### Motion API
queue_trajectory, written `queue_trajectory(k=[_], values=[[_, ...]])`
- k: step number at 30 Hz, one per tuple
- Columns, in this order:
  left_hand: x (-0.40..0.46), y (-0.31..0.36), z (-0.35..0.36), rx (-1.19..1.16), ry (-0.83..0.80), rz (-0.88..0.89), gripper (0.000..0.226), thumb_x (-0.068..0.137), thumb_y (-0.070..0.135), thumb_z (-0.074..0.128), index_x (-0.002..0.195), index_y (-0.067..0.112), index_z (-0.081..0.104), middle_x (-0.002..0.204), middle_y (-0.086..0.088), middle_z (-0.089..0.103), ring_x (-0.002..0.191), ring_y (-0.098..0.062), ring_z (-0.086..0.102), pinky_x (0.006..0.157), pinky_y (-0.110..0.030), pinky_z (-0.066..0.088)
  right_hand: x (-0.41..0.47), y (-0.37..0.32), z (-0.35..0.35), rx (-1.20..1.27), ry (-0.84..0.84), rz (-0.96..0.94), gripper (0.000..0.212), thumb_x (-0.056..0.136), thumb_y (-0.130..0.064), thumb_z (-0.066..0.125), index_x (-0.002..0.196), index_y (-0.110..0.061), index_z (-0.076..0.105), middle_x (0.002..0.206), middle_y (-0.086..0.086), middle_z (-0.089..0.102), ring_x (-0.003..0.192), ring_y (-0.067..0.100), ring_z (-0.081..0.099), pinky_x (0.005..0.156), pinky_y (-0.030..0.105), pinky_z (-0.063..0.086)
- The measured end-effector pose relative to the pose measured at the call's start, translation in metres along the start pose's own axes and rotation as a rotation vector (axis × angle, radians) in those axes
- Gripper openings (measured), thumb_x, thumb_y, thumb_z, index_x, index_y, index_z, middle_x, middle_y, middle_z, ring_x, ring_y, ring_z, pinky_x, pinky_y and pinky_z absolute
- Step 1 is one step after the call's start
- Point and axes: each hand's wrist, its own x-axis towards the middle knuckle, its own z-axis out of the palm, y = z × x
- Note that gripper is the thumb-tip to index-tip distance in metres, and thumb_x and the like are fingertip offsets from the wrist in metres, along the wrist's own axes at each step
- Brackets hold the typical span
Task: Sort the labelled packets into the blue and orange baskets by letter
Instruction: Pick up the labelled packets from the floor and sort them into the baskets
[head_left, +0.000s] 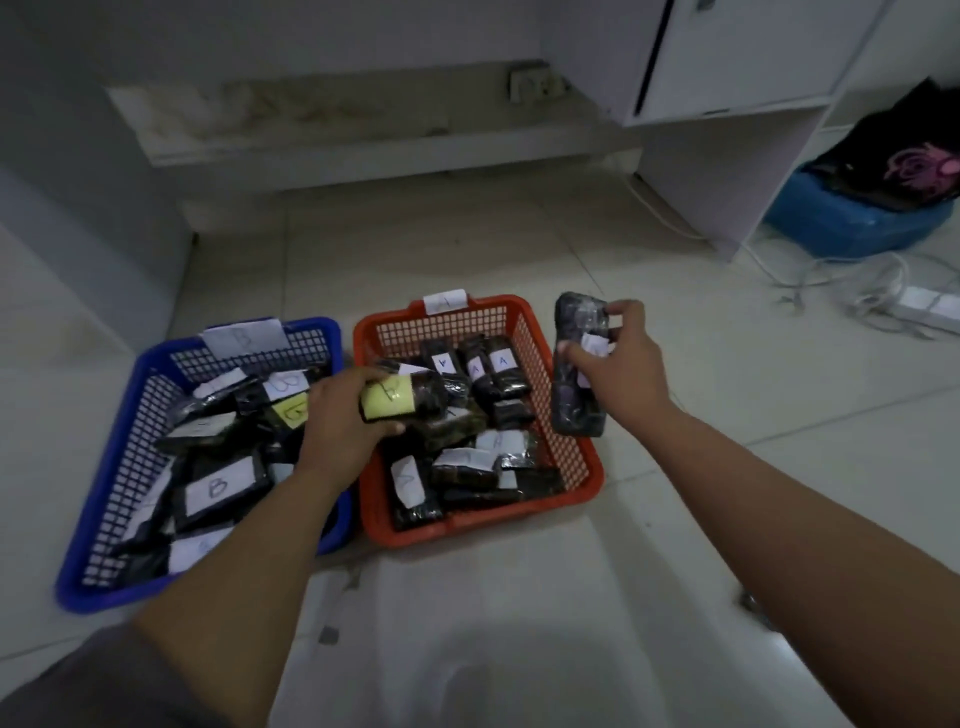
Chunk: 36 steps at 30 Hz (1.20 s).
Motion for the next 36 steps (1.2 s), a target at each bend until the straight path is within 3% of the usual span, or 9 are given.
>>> queue_trajectory(k=[3,8,14,19,22,27,30,33,36], values=[[-0.001,-0.002,0.002,0.052,-0.176,0.006,0.064,0.062,0.015,0.084,0.119,0.025,0.056,0.116,0.004,0.052,0.118,-0.021,0.034,0.089,-0.025,0.029,0.003,-0.001,0.043,-0.037,-0.108,-0.038,0.056,0.075,-0.027,0.077,0.116,-0.016,0.039,0.103,0.006,0.062,0.087,0.023,0.06,0.073,0.031,0.048],[-0.001,-0.011,-0.004,0.131,-0.378,0.091,0.063,0.063,0.019,0.084,0.118,0.03,0.057,0.121,0.008,0.053,0.116,-0.016,0.031,0.09,-0.026,0.028,-0.025,0.04,0.086,-0.41,-0.4,-0.069,0.057,0.073,-0.024,0.077,0.118,-0.015,0.043,0.118,0.017,0.056,0.101,0.034,0.056,0.084,0.036,0.048],[-0.004,-0.012,0.0,0.137,-0.474,0.133,0.062,0.06,0.028,0.085,0.114,0.037,0.056,0.12,0.008,0.05,0.112,-0.009,0.035,0.09,-0.026,0.033,-0.029,0.047,0.086,-0.434,-0.342,-0.074,0.055,0.073,-0.026,0.078,0.117,-0.013,0.048,0.117,0.016,0.048,0.099,0.033,0.053,0.083,0.036,0.044],[-0.006,0.004,0.01,0.127,-0.567,0.156,0.057,0.057,0.011,0.084,0.102,0.03,0.053,0.117,0.003,0.047,0.113,-0.014,0.036,0.089,-0.028,0.037,-0.032,0.049,0.08,-0.436,-0.388,-0.144,0.054,0.079,-0.026,0.073,0.126,-0.014,0.051,0.124,0.015,0.046,0.111,0.032,0.049,0.095,0.037,0.041],[-0.008,0.014,0.014,0.183,-0.61,0.172,0.057,0.057,0.009,0.084,0.1,0.029,0.051,0.115,0.004,0.047,0.11,-0.016,0.041,0.088,-0.03,0.041,-0.041,0.053,0.071,-0.428,-0.392,-0.22,0.039,0.087,-0.009,0.059,0.126,-0.009,0.058,0.122,0.016,0.05,0.11,0.032,0.052,0.096,0.032,0.039],[-0.02,0.014,0.021,0.555,-0.534,0.308,0.061,0.07,0.021,0.077,0.121,0.026,0.044,0.137,0.004,0.042,0.134,-0.022,0.025,0.111,-0.043,0.024,-0.054,0.057,0.056,-0.416,-0.46,-0.261,0.04,0.083,0.006,0.05,0.121,-0.003,0.062,0.131,0.017,0.051,0.117,0.032,0.051,0.099,0.021,0.032],[-0.018,0.02,0.021,0.56,-0.609,0.207,0.067,0.068,0.024,0.079,0.124,0.025,0.041,0.142,0.002,0.037,0.132,-0.024,0.024,0.101,-0.042,0.034,-0.057,0.054,0.039,-0.38,-0.444,-0.275,0.036,0.087,-0.005,0.055,0.122,-0.008,0.06,0.126,0.01,0.055,0.114,0.026,0.053,0.094,0.021,0.034],[-0.003,0.037,0.018,0.594,-0.752,0.145,0.07,0.07,0.026,0.078,0.13,0.027,0.041,0.151,-0.001,0.022,0.136,-0.026,0.021,0.108,-0.04,0.03,-0.06,0.055,0.019,-0.312,-0.369,-0.238,0.04,0.084,-0.004,0.058,0.124,-0.008,0.058,0.121,0.011,0.056,0.109,0.025,0.054,0.089,0.02,0.035],[0.005,0.063,0.022,0.385,-0.691,0.098,0.055,0.079,0.021,0.069,0.128,0.021,0.046,0.139,-0.007,0.041,0.126,-0.024,0.038,0.101,-0.034,0.037,-0.063,0.069,-0.006,-0.289,-0.271,-0.201,0.04,0.084,-0.007,0.059,0.123,-0.011,0.057,0.117,0.008,0.058,0.106,0.022,0.056,0.087,0.021,0.037]])
